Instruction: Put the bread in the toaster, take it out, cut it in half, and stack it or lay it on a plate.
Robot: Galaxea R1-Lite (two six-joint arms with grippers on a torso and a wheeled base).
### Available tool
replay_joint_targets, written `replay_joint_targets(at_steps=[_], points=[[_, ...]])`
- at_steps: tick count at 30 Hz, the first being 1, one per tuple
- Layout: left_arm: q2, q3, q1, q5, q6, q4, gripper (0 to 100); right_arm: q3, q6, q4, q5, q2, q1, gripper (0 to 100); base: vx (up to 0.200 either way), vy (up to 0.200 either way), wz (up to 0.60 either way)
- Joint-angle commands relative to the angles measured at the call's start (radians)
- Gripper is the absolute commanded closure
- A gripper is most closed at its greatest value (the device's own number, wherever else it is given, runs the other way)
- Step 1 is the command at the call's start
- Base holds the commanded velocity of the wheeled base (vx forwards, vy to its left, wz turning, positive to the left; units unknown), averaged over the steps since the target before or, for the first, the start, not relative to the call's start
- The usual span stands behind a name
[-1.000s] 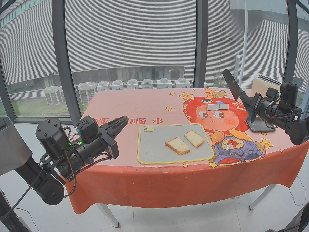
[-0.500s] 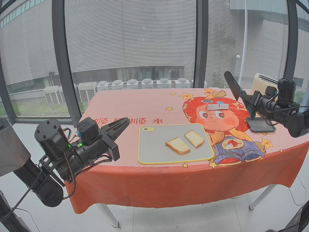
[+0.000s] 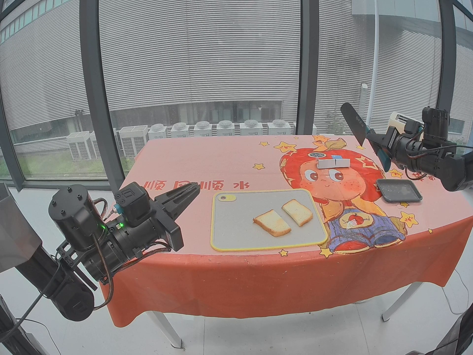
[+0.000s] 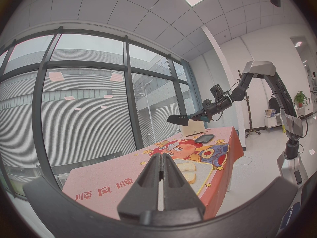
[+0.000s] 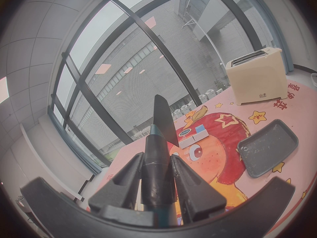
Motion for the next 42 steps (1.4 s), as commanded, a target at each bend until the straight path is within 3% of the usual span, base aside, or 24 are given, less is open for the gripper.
replay_joint_targets(at_steps=[1, 16, 42], points=[[0.004, 0.003, -0.002, 0.000, 0.000, -0.018, 100, -0.043, 0.001, 0.010, 0.006, 0.049, -0.006, 100, 0.000, 0.000, 0.00], [0.011, 0.017, -0.008, 0.000, 0.000, -0.018, 100, -0.184, 0.001, 0.158, 0.015, 0.142, -0.017, 100, 0.000, 0.000, 0.00], [0.013, 0.019, -0.015, 0.000, 0.000, -0.018, 100, -0.135, -0.009, 0.173, 0.009, 0.172, -0.006, 100, 0.000, 0.000, 0.00]])
